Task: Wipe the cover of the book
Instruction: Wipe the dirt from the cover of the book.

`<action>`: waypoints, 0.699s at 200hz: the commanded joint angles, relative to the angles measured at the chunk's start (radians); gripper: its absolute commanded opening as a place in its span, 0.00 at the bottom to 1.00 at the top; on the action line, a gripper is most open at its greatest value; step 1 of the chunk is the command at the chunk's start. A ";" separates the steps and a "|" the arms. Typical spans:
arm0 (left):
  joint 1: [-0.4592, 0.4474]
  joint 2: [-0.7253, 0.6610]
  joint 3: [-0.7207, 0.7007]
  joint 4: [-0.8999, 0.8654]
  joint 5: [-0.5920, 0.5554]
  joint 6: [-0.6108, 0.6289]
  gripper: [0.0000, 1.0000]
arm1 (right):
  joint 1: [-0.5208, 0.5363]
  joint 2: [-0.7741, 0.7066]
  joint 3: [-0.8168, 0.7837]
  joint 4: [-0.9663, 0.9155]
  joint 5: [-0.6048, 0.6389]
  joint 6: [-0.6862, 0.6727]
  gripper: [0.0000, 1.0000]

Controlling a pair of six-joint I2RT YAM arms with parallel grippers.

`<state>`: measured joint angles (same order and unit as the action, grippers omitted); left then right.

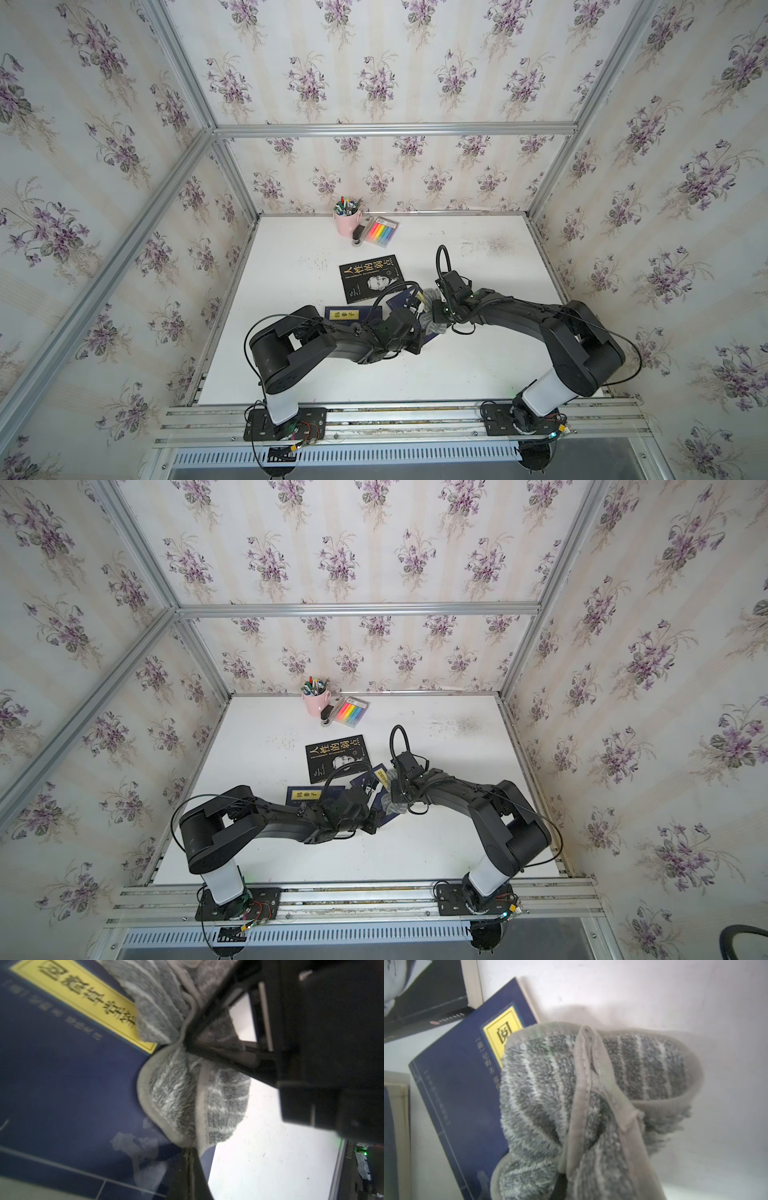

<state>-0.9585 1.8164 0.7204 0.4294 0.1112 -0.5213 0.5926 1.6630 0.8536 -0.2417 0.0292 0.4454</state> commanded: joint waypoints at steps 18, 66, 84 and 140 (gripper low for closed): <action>0.001 0.021 -0.017 -0.277 -0.044 -0.009 0.00 | -0.011 0.090 0.082 -0.053 0.029 -0.041 0.00; 0.001 0.022 -0.019 -0.276 -0.045 -0.015 0.00 | -0.015 0.183 0.136 -0.029 -0.004 -0.050 0.00; 0.002 0.011 -0.019 -0.282 -0.045 -0.011 0.00 | -0.020 0.186 0.124 -0.003 -0.014 -0.045 0.00; 0.009 -0.018 -0.027 -0.283 -0.040 -0.013 0.00 | -0.034 0.170 0.107 0.026 -0.043 -0.047 0.00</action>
<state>-0.9550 1.7863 0.7048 0.4088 0.1005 -0.5316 0.5579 1.8317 0.9802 -0.1070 0.0170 0.4107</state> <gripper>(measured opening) 0.048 0.072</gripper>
